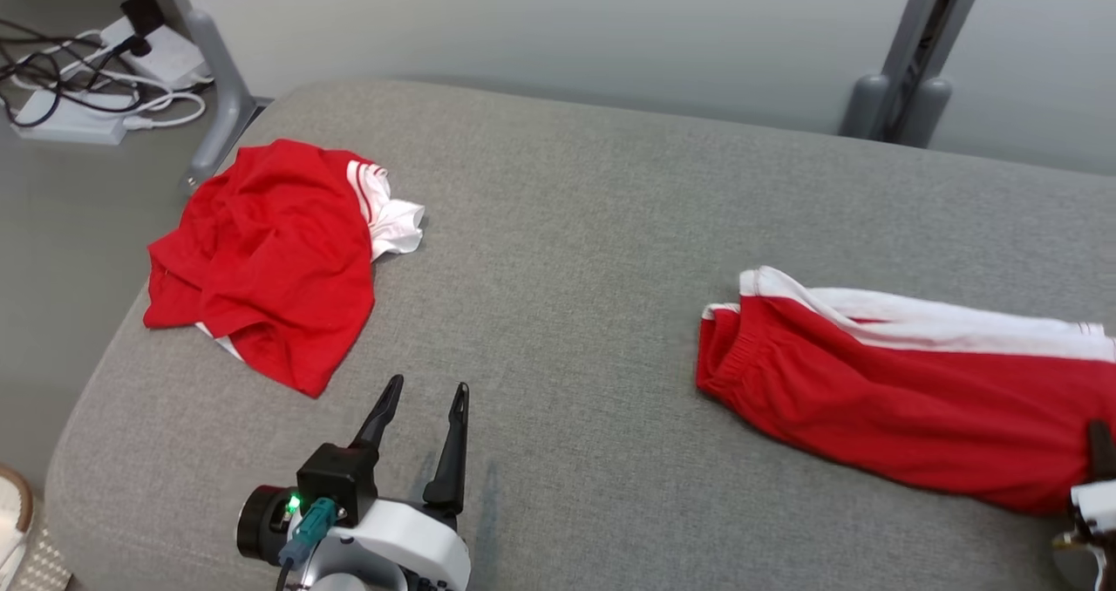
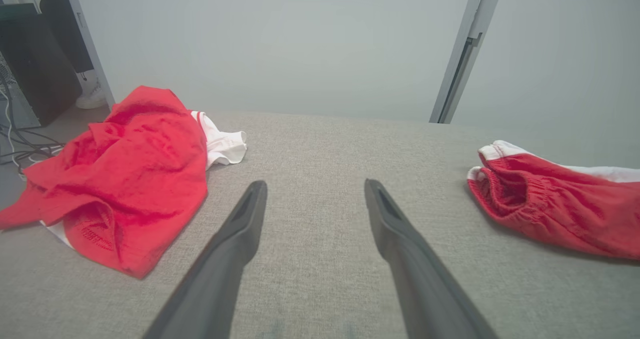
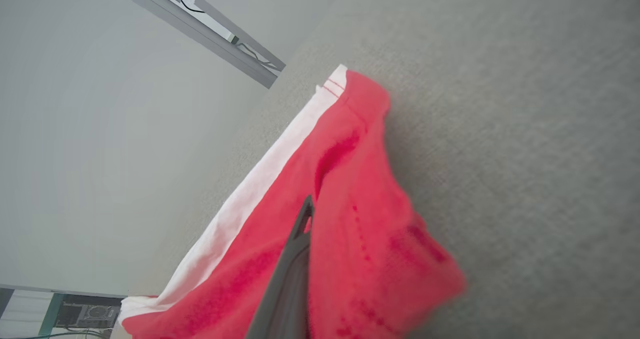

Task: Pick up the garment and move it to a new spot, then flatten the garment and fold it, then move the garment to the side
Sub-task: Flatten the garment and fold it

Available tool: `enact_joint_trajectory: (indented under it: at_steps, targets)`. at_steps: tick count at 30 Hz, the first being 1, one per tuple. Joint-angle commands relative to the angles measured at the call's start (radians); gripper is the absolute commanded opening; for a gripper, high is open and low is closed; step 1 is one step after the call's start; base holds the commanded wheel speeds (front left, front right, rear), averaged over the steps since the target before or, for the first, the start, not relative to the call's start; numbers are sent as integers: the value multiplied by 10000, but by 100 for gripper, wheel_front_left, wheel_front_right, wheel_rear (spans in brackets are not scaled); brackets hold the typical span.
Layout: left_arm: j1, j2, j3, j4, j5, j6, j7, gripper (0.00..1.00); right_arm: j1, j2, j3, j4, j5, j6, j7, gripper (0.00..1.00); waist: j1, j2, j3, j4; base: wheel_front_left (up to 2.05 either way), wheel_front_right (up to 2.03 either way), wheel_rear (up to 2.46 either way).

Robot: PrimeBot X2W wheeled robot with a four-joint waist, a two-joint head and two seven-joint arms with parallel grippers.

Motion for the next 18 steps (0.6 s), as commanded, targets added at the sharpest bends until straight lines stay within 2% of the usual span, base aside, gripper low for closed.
enact_joint_trajectory:
  at_steps: [1, 7, 14, 18]
  targets:
    - [153, 42, 10, 10, -34, 66, -20, 100, 282, -72, -57, 12, -92, -4, 37, 0, 0, 0, -225, -176, 0, 0, 0]
    - [290, 40, -56, -35, -37, 107, -20, 100, 798, 14, -312, -29, -441, -4, -2, 0, 0, 0, -396, -285, 0, 0, 0]
    - [243, 40, -114, 41, 73, 20, -20, 100, 126, 53, -302, 299, -1248, -4, -612, 0, 0, 0, -450, -232, 0, 0, 0]
    - [280, 42, -76, 118, 121, 20, -20, 100, -211, 312, -24, -215, -1345, -4, -855, 0, 0, 0, -585, -135, 0, 0, 0]
